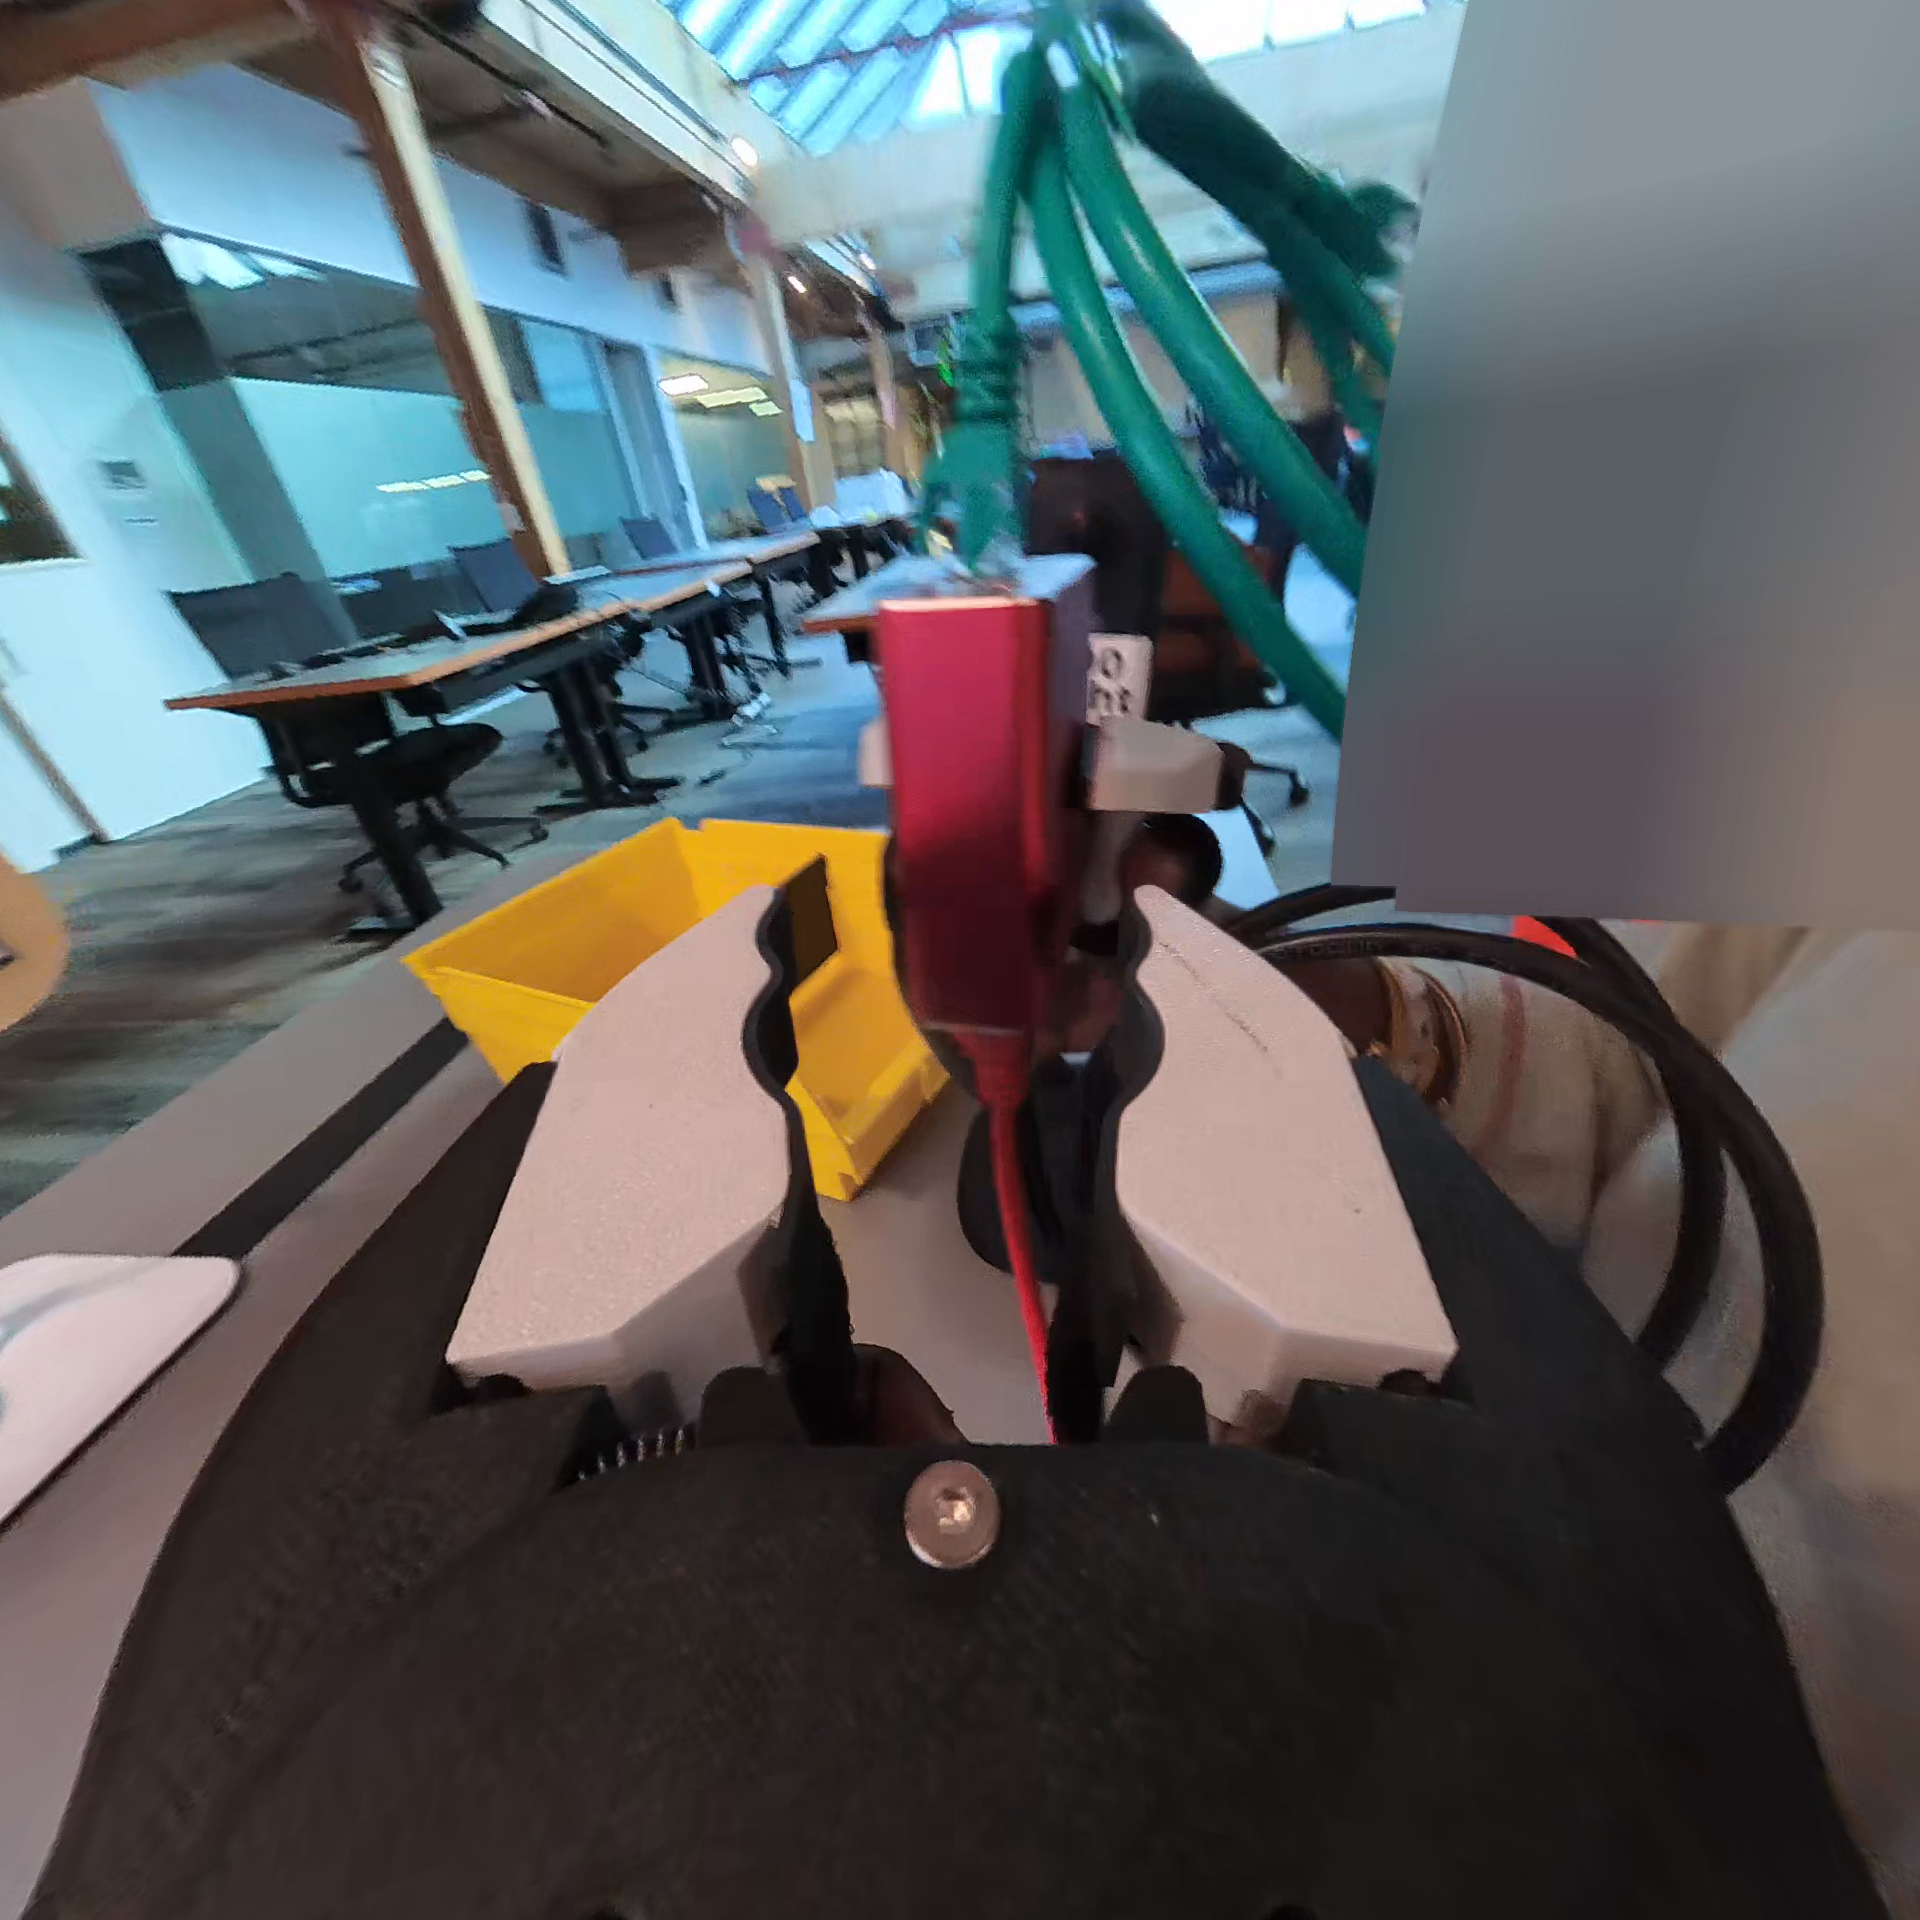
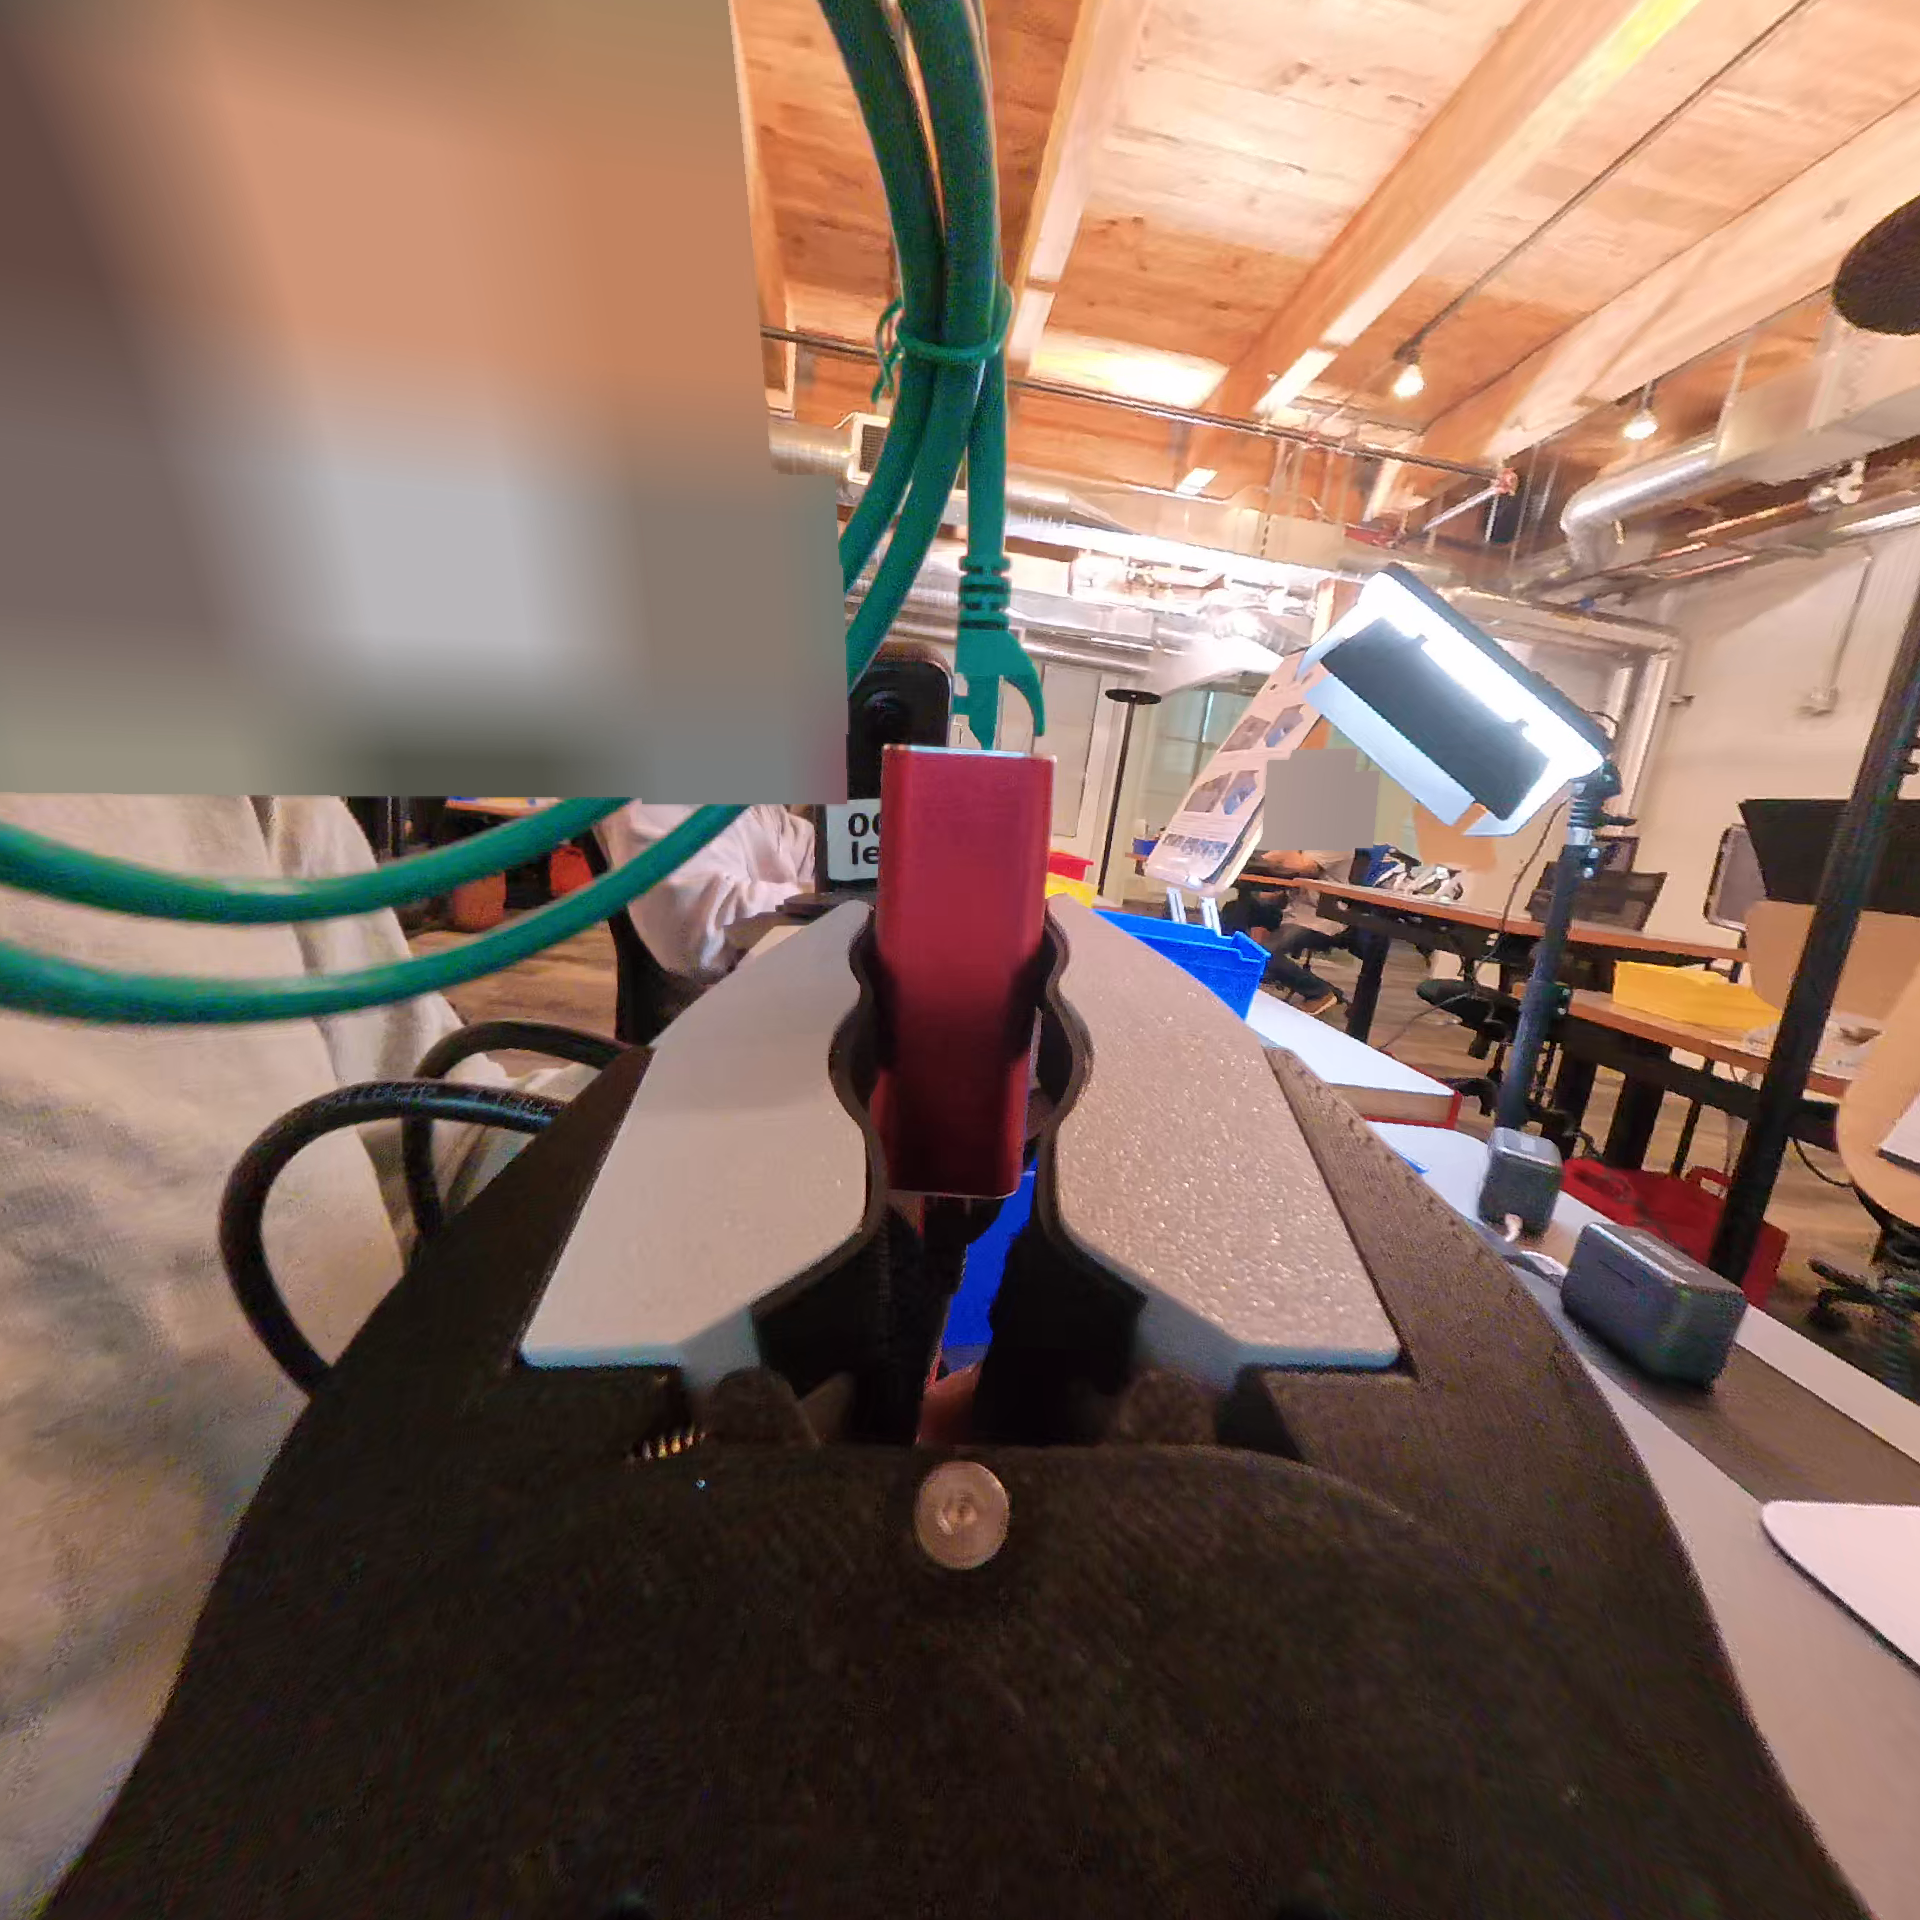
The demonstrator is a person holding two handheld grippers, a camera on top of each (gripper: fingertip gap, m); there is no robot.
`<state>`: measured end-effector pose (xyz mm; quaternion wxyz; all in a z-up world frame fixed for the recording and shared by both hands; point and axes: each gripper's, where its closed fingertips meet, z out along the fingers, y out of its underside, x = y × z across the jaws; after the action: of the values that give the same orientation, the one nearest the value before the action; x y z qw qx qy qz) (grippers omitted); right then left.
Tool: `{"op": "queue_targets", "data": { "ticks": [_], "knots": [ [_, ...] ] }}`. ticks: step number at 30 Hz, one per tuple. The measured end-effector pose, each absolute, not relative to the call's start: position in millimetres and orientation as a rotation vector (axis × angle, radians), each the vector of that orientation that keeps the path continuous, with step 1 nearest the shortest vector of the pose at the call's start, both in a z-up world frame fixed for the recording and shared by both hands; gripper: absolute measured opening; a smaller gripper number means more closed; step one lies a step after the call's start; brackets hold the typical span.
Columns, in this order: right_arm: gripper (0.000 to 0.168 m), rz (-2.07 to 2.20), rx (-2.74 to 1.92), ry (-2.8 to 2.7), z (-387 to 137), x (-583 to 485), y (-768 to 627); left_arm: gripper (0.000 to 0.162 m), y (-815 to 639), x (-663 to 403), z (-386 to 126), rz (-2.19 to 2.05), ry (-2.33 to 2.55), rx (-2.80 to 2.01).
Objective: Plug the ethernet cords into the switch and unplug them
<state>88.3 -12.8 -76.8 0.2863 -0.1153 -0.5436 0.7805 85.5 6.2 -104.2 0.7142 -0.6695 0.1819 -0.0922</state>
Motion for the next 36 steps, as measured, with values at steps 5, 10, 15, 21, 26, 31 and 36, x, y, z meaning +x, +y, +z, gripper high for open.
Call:
{"op": "queue_targets", "data": {
  "ticks": [5, 10, 15, 21, 26, 31, 36],
  "knots": [
    [0.028, 2.066, -0.272, -1.51, -80, 88, -24, 0.036, 3, 94, -106, -0.157, 0.478, -1.461],
    [0.047, 2.116, -0.464, -1.422, -70, 85, 3, 0.026, -4, 72, -92, 0.284, 0.476, -1.42],
    [0.065, 2.138, -0.819, -1.218, -77, 95, 78, 0.026, -23, 64, -54, 0.86, 0.583, -1.274],
    [0.066, 2.036, -0.93, -1.056, -69, 138, 120, 0.026, -26, 44, -46, 1.338, 0.767, -1.158],
    [0.064, 1.893, -0.956, -1.002, -54, 164, 130, 0.027, -21, 20, -60, 1.526, 0.901, -1.152],
    [0.079, 1.854, -1.019, -1.111, -53, 162, 113, 0.026, -14, 10, -84, 1.776, 1.123, -1.047],
    [0.068, 2.175, -1.254, -1.55, -100, 113, 38, 0.026, -3, 38, -104, 1.759, 1.308, -0.888]
  ]
}}
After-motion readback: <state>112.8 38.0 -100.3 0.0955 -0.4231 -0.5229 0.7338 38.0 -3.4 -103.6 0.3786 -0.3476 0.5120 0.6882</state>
